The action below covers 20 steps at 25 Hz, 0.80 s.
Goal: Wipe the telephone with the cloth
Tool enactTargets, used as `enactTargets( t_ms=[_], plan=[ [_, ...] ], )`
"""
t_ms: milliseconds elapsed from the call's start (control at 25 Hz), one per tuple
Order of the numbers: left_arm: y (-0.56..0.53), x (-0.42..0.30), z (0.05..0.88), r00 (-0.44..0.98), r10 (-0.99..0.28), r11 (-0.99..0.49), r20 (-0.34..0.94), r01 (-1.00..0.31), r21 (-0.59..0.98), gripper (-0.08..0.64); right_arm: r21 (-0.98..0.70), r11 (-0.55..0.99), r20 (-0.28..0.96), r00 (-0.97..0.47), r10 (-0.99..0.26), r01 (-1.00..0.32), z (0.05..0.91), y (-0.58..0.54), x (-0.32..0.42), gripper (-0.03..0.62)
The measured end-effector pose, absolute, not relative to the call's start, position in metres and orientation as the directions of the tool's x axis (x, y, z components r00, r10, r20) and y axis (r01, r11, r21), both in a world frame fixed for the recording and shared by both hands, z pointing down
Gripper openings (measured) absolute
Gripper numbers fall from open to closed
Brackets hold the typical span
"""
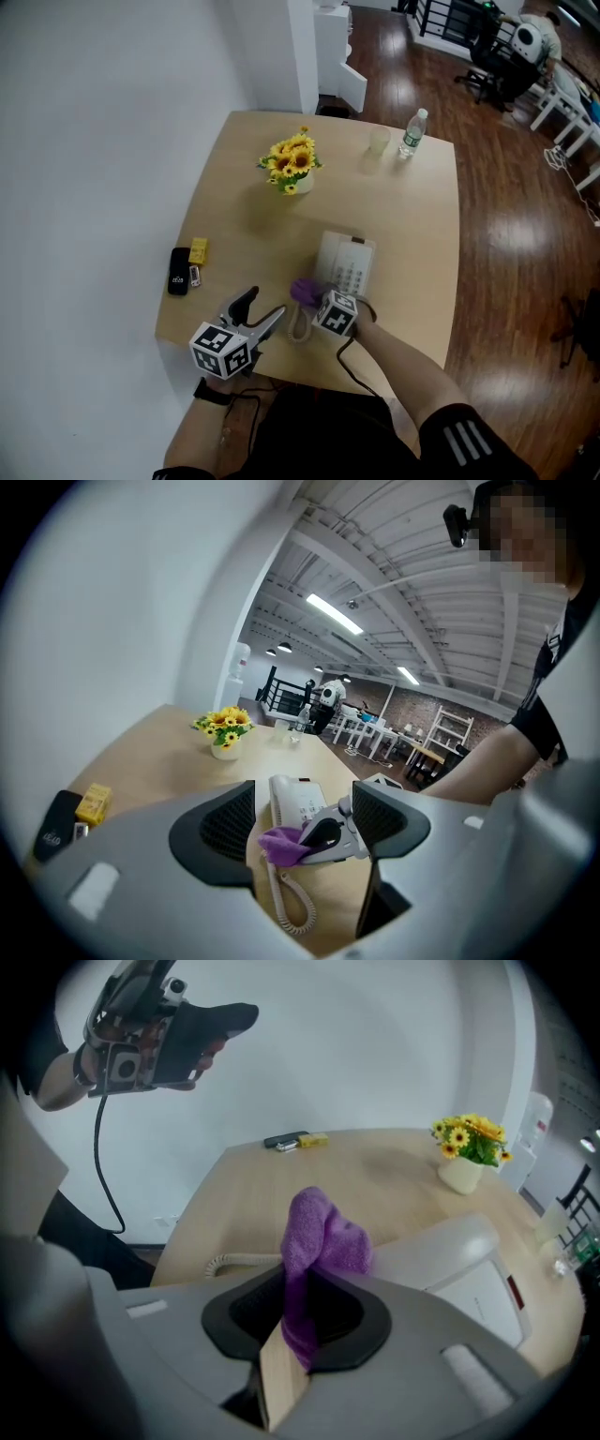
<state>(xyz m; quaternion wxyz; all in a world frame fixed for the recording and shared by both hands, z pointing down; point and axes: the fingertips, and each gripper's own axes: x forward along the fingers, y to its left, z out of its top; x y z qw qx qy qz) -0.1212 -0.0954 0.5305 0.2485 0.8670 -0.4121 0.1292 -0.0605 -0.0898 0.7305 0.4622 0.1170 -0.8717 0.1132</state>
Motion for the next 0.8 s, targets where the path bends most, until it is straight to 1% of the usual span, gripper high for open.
enactTargets(
  t_ms=[240,360,520,640,800],
  plan=[
    [-0.104,-0.114,0.539,0.607,-0.633,-0.542,0.481,-0.791,0.284,0.320,-0.163,0.941,0.837,-0.546,-0.026,-0.295,0.745,-0.066,-0.064,0.071],
    [-0.116,-0.107,0.552,0.597,-0.608,-0.526,0.523,-0.797,0.297,0.319,-0.191,0.934,0.811,-0.585,-0.023,-0.302,0.740,-0.057,-0.060,0.071],
    [-0.142,-0.090,0.575,0.572,-0.593,-0.493,0.567,-0.814,0.307,0.319,-0.211,0.908,0.755,-0.650,-0.084,-0.362,0.717,-0.055,-0.038,0.072],
    [-0.160,-0.072,0.597,0.553,-0.587,-0.466,0.591,-0.828,0.312,0.319,-0.235,0.858,0.723,-0.672,-0.159,-0.456,0.700,-0.057,-0.009,0.072],
    [-0.177,-0.043,0.632,0.529,-0.550,-0.459,0.646,-0.838,0.295,0.318,-0.237,0.788,0.696,-0.665,-0.270,-0.568,0.682,-0.063,0.041,0.072]
  ],
)
